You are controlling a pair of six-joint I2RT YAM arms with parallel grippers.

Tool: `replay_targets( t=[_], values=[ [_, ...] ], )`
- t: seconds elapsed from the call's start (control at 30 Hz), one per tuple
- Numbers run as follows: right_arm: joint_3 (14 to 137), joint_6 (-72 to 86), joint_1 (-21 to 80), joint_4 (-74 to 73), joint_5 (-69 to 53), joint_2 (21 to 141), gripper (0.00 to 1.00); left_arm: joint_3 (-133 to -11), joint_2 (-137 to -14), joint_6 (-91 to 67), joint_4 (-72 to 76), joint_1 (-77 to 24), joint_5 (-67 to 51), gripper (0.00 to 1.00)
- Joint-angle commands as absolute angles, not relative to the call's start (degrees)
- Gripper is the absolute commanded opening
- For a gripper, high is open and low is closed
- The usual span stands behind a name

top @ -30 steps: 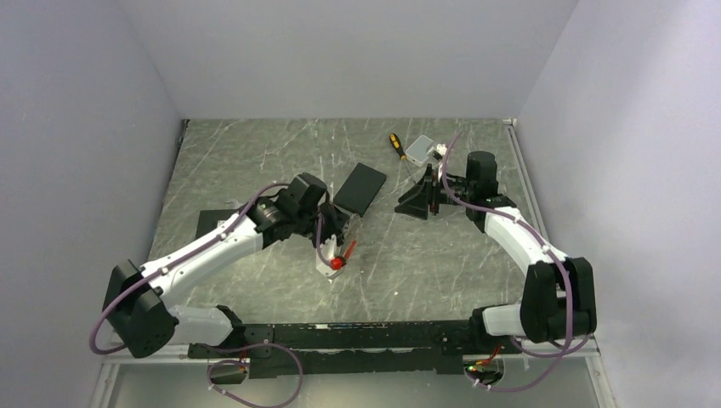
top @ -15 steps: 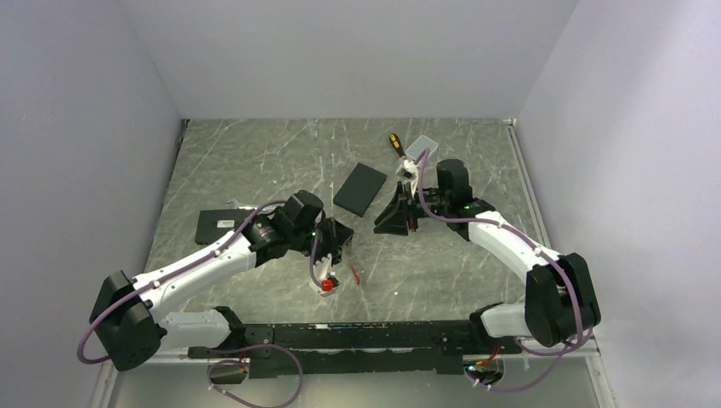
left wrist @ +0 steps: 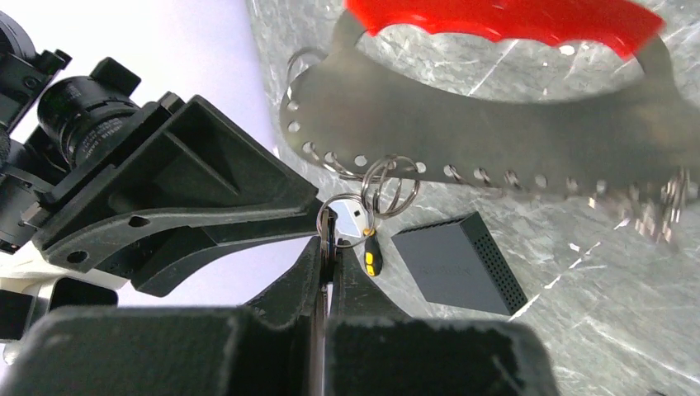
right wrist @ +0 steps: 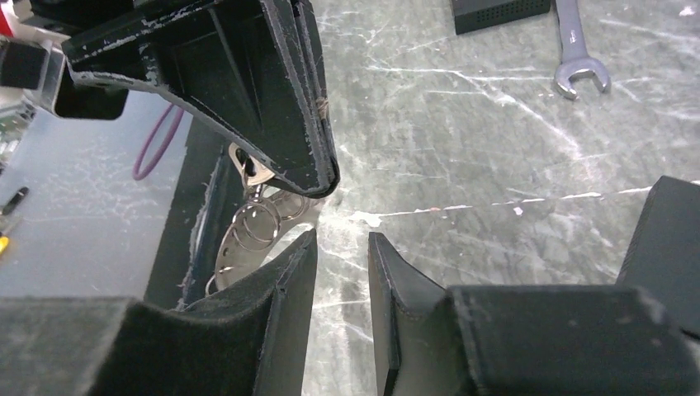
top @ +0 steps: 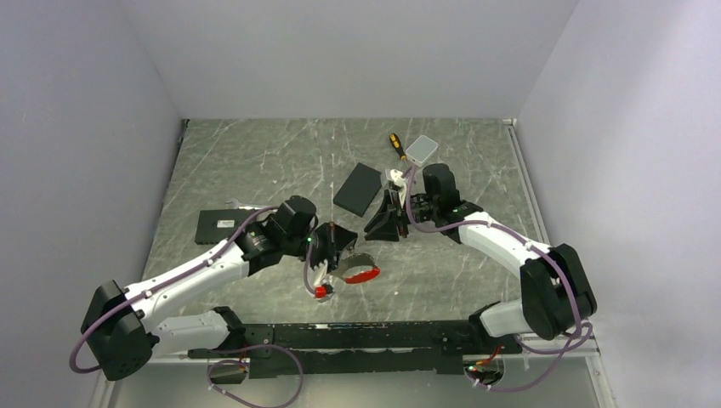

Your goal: Remove the keys from the keyring

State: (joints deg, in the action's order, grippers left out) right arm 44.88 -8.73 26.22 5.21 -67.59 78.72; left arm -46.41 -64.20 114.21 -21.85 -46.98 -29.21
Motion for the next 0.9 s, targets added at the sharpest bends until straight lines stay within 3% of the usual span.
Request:
replay_targets(
  t=[0.0,0.87],
  values=[
    [48.02,-17.34,27.58,3.86,-69.44,78.99,0.33,-45.69,-61.87,118.61,-18.77,-47.27,-33.98,0.00],
    [49.08,-18.58,29.75,1.30,-70.01,79.20,0.37,-43.44,-58.52,126.51,-22.91,-47.26,-39.50,0.00]
  ],
)
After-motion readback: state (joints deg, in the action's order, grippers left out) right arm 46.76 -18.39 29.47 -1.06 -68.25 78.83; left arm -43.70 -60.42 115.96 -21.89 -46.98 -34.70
